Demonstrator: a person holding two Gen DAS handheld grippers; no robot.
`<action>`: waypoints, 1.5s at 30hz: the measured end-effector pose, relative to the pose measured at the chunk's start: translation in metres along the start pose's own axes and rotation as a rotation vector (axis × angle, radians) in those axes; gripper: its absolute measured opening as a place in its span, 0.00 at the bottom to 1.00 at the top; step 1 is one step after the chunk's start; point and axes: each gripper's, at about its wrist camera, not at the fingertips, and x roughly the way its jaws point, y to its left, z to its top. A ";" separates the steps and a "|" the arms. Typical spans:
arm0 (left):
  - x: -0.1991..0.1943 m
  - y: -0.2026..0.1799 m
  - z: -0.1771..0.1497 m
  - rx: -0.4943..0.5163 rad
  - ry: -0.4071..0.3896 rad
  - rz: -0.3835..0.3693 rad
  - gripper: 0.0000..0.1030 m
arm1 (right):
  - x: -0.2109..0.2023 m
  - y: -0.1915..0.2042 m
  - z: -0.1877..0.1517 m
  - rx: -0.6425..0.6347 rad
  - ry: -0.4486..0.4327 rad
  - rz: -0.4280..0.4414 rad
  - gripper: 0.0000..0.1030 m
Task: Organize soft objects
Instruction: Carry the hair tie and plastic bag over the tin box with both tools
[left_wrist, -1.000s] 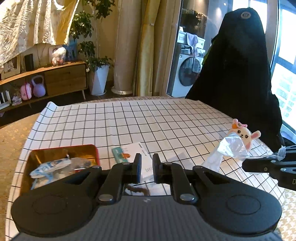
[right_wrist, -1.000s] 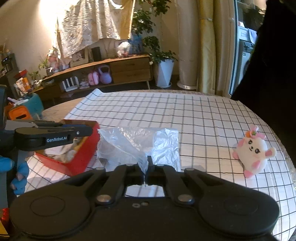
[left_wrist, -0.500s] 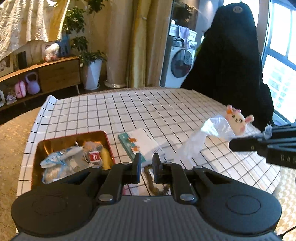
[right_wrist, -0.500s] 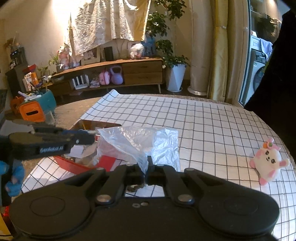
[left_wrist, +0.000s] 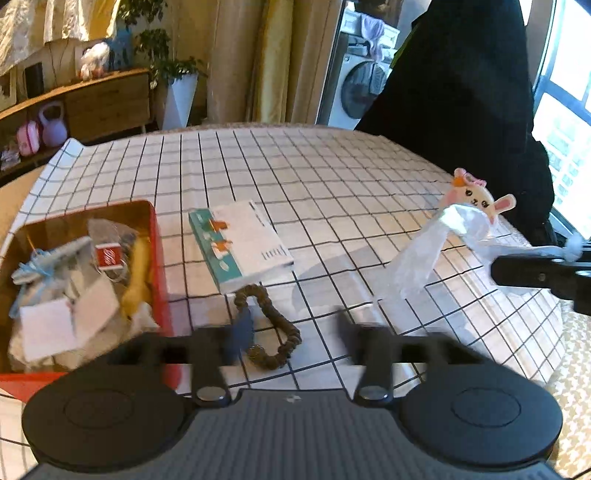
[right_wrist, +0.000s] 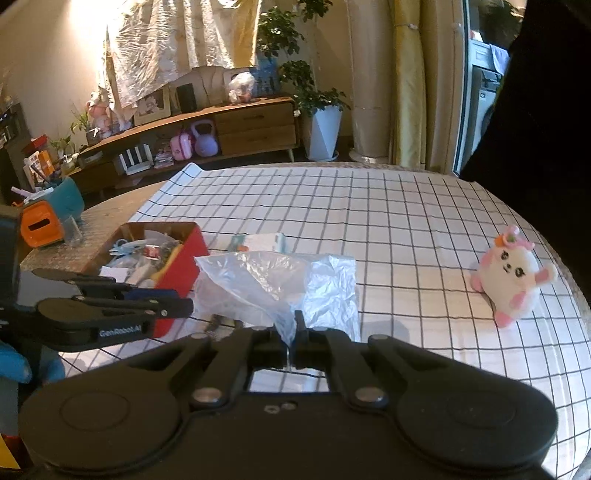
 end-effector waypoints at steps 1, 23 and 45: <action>0.003 -0.001 -0.001 0.000 -0.003 0.006 0.71 | 0.000 -0.004 -0.001 0.005 0.002 0.002 0.01; 0.081 -0.002 -0.011 -0.018 0.052 0.163 0.48 | 0.020 -0.050 -0.025 0.052 0.062 0.029 0.01; 0.044 0.016 -0.007 -0.080 -0.037 0.155 0.15 | 0.015 -0.033 -0.021 0.032 0.061 0.024 0.01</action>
